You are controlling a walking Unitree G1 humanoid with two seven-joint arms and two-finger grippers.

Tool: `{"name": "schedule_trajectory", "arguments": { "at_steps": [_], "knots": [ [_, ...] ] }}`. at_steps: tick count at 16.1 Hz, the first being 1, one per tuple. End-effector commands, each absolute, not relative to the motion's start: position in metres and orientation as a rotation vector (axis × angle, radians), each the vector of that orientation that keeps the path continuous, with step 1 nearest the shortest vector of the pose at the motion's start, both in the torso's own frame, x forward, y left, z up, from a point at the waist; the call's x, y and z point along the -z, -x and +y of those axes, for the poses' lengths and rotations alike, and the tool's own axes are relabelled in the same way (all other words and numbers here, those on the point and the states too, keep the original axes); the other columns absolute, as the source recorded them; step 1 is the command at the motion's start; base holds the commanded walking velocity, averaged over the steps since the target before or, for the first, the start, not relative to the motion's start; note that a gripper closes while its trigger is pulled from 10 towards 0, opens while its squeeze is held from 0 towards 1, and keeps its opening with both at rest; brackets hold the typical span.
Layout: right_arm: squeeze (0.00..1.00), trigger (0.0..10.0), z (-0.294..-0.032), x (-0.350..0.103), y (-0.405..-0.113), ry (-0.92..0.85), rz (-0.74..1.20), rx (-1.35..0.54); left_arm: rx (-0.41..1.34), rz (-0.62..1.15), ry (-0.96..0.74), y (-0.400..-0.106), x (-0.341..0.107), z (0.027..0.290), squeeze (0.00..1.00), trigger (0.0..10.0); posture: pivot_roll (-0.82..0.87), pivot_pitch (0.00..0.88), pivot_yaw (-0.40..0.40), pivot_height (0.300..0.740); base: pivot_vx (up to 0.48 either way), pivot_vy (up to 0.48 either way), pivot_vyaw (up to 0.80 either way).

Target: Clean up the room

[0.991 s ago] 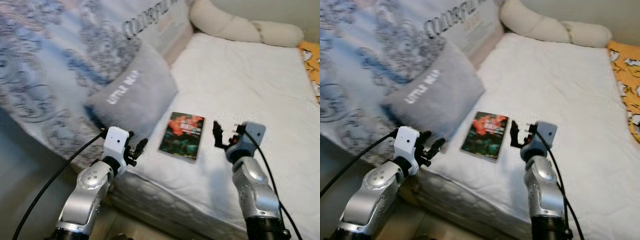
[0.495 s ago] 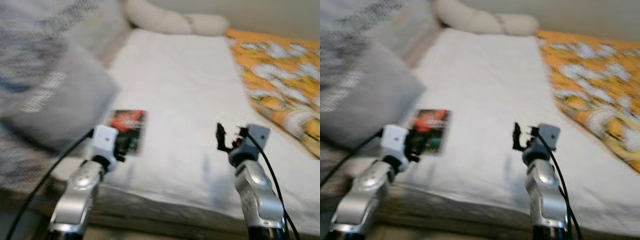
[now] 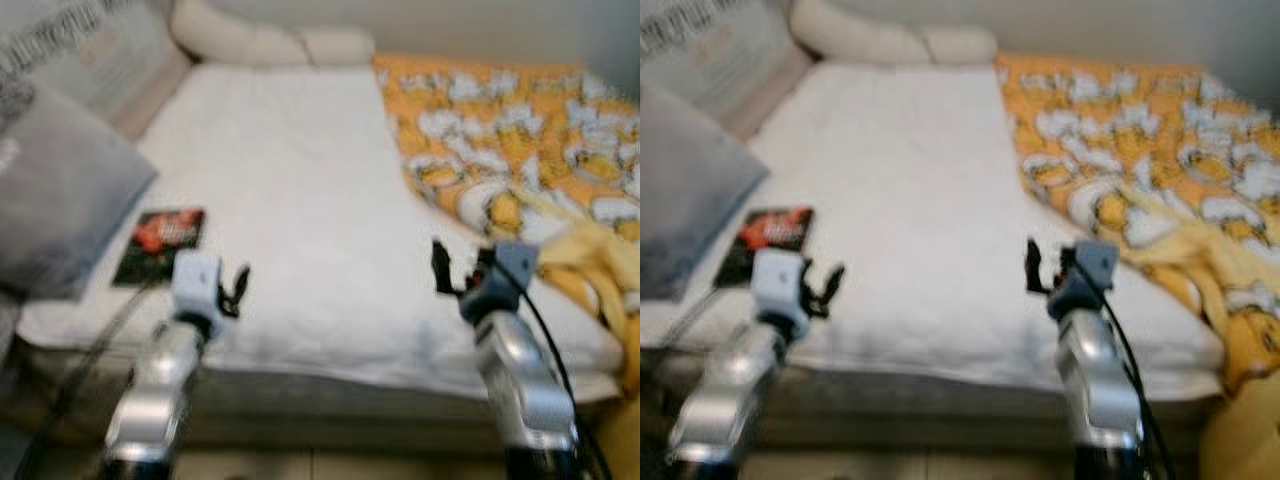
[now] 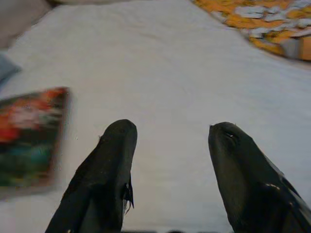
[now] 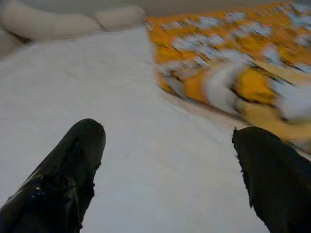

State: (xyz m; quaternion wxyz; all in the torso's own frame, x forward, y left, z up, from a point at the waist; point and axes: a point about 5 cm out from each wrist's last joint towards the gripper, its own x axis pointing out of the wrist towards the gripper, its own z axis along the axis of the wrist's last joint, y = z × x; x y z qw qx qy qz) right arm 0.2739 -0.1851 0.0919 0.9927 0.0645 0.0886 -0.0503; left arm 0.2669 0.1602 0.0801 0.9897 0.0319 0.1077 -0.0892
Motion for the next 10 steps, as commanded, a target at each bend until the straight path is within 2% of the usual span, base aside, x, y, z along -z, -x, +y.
{"name": "schedule_trajectory", "arguments": {
  "at_steps": [1,3,8,10],
  "knots": [
    [1.00,10.0,-0.1888,-0.0913,-0.2738,-0.117,0.191,0.114,0.180,0.195,-0.080,-0.2698,-0.0844,0.1598,0.00,10.0,-0.01,0.000,0.002,0.740,0.000,-0.405,0.00],
    [1.00,10.0,-0.1932,-0.0866,-0.2734,-0.085,0.219,0.116,0.174,0.186,-0.079,-0.2711,-0.0848,0.1575,0.00,10.0,0.00,0.000,-0.009,0.740,0.000,-0.407,0.00],
    [1.00,10.0,-0.1963,-0.0842,-0.2752,-0.079,0.225,0.147,0.138,0.174,-0.082,-0.2749,-0.0843,0.1606,0.00,10.0,0.00,0.000,-0.006,0.740,0.000,-0.407,0.64],
    [1.00,10.0,-0.1980,-0.0828,-0.2755,-0.105,0.226,0.171,0.135,0.171,-0.083,-0.2761,-0.0843,0.1604,0.00,10.0,0.00,0.000,-0.004,0.740,0.000,-0.401,0.00]
  ]
}}
